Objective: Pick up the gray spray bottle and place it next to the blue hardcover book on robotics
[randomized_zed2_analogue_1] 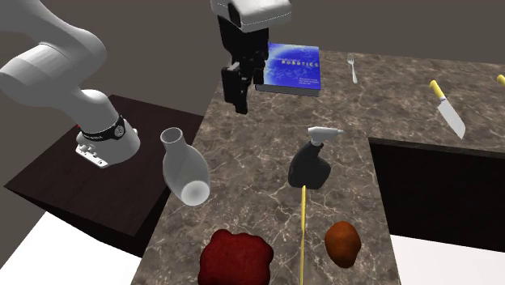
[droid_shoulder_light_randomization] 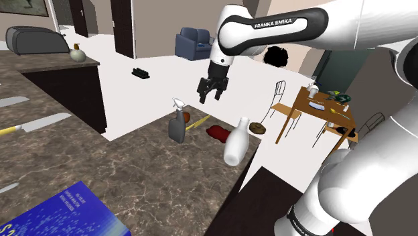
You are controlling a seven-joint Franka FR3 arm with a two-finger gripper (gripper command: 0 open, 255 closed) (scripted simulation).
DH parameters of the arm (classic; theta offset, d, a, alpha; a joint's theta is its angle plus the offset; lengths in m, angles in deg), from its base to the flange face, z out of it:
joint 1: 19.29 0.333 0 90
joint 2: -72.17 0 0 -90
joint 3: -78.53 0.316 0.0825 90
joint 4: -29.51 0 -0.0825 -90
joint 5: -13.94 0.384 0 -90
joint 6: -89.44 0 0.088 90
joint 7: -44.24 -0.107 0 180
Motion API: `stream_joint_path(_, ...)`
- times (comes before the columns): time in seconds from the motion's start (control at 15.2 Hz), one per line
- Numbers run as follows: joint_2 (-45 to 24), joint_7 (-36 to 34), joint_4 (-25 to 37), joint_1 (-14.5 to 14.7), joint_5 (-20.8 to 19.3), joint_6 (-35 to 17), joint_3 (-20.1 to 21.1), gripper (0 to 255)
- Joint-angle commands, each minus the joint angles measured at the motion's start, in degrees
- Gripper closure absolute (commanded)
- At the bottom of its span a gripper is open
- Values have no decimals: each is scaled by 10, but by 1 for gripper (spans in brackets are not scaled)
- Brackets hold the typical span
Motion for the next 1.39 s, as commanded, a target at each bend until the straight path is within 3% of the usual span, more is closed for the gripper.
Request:
stream_joint_path(0.0,-46,-1,34,1,3,-12,1,0)
stream_joint_path(0.59,-244,-13,216,7,14,-26,7,0)
stream_joint_path(1.32,-263,-12,183,8,16,-78,8,0)
